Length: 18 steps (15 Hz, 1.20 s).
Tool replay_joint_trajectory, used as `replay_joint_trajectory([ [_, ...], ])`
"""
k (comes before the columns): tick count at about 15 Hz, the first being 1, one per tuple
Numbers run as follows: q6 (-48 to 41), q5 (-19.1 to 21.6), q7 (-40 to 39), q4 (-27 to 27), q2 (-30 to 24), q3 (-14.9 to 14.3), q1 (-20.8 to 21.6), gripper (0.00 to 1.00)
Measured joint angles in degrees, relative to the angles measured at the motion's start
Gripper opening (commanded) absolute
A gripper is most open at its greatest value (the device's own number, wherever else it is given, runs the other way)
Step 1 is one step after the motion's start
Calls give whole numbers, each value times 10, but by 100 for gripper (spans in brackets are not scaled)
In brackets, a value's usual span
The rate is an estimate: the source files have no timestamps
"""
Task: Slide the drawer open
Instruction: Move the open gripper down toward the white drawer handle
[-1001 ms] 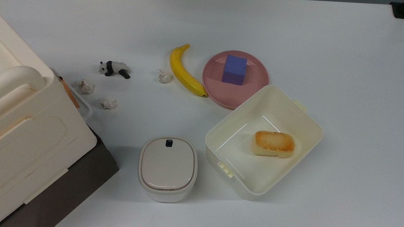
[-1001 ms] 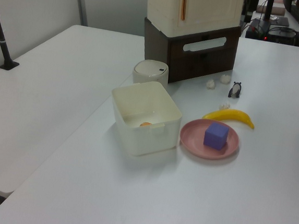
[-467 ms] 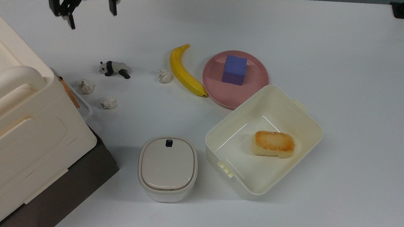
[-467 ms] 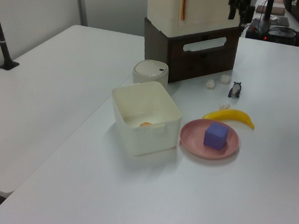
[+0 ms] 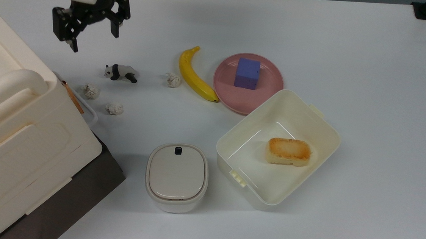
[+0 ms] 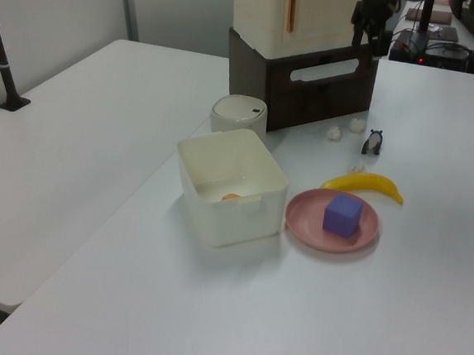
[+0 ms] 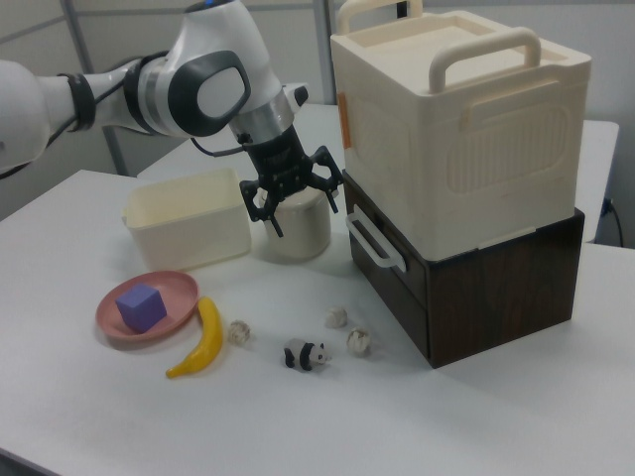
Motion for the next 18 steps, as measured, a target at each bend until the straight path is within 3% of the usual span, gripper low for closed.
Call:
replay_joint_trajectory([
  [5, 76, -14, 4, -1, 46, 3, 1, 100],
  [11, 157, -64, 24, 6, 107, 3, -1, 100],
  [18, 179, -68, 25, 13, 123, 2, -7, 100],
])
